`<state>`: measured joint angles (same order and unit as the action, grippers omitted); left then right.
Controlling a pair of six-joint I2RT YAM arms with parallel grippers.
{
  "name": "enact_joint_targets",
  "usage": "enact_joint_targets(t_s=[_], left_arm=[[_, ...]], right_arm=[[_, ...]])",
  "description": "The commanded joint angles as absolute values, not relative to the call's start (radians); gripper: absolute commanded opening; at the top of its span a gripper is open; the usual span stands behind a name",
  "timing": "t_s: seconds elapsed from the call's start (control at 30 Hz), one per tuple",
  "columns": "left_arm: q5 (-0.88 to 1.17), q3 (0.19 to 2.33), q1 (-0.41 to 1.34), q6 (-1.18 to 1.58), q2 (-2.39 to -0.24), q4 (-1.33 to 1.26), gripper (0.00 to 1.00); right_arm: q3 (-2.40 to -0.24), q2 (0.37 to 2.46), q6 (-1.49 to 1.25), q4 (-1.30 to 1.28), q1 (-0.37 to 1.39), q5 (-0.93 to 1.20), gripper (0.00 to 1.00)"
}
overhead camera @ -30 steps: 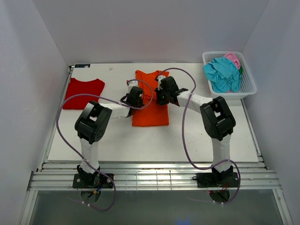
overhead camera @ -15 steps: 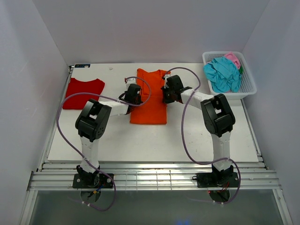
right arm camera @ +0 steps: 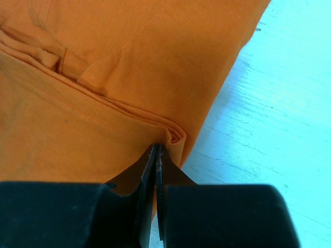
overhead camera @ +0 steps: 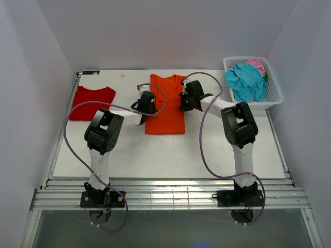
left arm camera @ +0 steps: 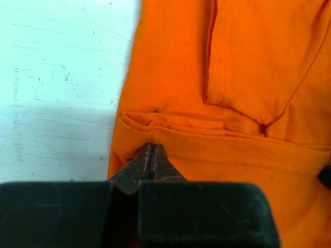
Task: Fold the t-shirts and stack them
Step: Fold the folded rectangular tshirt in 1/3 of the way
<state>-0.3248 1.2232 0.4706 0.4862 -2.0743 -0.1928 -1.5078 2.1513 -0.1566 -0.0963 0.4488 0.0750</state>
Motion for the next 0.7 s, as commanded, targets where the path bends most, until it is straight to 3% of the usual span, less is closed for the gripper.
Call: enact_joint_targets(t_s=[0.0,0.1,0.17,0.27,0.3,0.33,0.47,0.67], left_arm=[[-0.342,1.236,0.457,0.474,-2.019,-0.170,0.00],[-0.359,1.247,0.457,0.456,-1.926,-0.170,0.00],[-0.362,1.243,0.459,0.446,-1.869,-0.167,0.06],[-0.390,1.194,0.469,0.451,-1.731,-0.137,0.46],[-0.415,1.165,0.475,0.462,-1.698,-0.120,0.73],[-0.416,1.155,0.477,0.471,-1.646,-0.098,0.78],[-0.428,1.126,0.494,0.535,-1.597,0.134,0.83],[-0.353,0.952,0.512,0.633,-1.575,0.209,0.87]], right_arm=[[-1.531,2.145,-0.141,-0.107,0.436,0.058,0.08],[-1.532,2.076,-0.135,-0.101,0.436,0.077,0.09],[-1.514,2.022,-0.135,-0.095,0.436,0.078,0.17],[-1.438,1.889,-0.140,-0.080,0.439,0.083,0.27],[-1.418,1.825,-0.143,-0.083,0.440,0.083,0.28],[-1.390,1.797,-0.144,-0.107,0.446,0.081,0.30],[-1.327,1.694,-0.133,-0.185,0.488,0.042,0.37],[-1.206,1.672,-0.158,-0.218,0.586,-0.024,0.46]])
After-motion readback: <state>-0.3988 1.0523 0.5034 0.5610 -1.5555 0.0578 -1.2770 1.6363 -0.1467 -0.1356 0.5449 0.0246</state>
